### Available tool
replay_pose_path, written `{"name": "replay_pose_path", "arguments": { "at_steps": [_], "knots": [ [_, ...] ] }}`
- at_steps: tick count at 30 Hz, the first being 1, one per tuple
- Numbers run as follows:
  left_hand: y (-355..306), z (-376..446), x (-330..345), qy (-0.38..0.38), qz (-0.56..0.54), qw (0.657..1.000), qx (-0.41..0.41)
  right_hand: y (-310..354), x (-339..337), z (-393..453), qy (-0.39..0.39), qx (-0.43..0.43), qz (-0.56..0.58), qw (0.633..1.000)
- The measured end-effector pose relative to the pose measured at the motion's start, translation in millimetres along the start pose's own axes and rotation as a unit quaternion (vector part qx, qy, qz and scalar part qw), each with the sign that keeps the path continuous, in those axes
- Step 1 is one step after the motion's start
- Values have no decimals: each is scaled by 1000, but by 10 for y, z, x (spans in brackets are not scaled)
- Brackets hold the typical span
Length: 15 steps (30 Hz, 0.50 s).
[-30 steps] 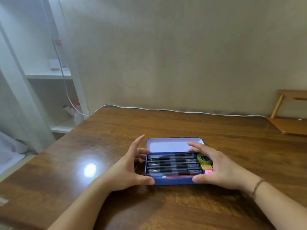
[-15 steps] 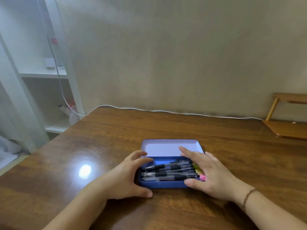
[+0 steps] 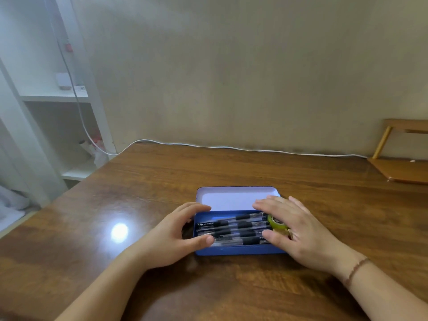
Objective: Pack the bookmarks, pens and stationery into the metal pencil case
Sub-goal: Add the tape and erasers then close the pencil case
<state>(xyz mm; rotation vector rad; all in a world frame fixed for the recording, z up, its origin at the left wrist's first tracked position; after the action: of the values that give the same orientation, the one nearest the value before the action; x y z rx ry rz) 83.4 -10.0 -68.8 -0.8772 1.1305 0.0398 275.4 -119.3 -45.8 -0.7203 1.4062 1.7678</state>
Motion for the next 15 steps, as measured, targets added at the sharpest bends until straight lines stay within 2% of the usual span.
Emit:
{"name": "replay_pose_path", "arguments": {
  "at_steps": [7,9,11,13,15],
  "knots": [
    [-148,-13,-112,-95,116,988,27,24,129,-28,39,7,-51,998],
    [-242,-25,-50,-70,111,990,55,77,112,-41,48,0,-77,996],
    [-316,-48,112,-5,202,976,83,111,156,-72,78,-2,-132,988],
    [-316,-91,266,54,303,948,86,132,239,-106,102,-10,-179,979],
    [-320,-116,313,75,351,930,83,202,272,-113,82,-36,-209,974]
  ]
}}
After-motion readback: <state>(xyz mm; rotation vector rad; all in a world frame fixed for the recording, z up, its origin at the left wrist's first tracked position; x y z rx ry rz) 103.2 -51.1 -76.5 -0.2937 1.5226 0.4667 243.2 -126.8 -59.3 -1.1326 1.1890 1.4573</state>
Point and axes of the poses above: each hand's wrist, its own z-axis towards the middle knuckle, its own x-axis out of the palm, y = z × x, the point moved 10 cm from there along z, towards the middle knuckle, and after that the axes turned 11 degrees about z, right-handed, at the moved point
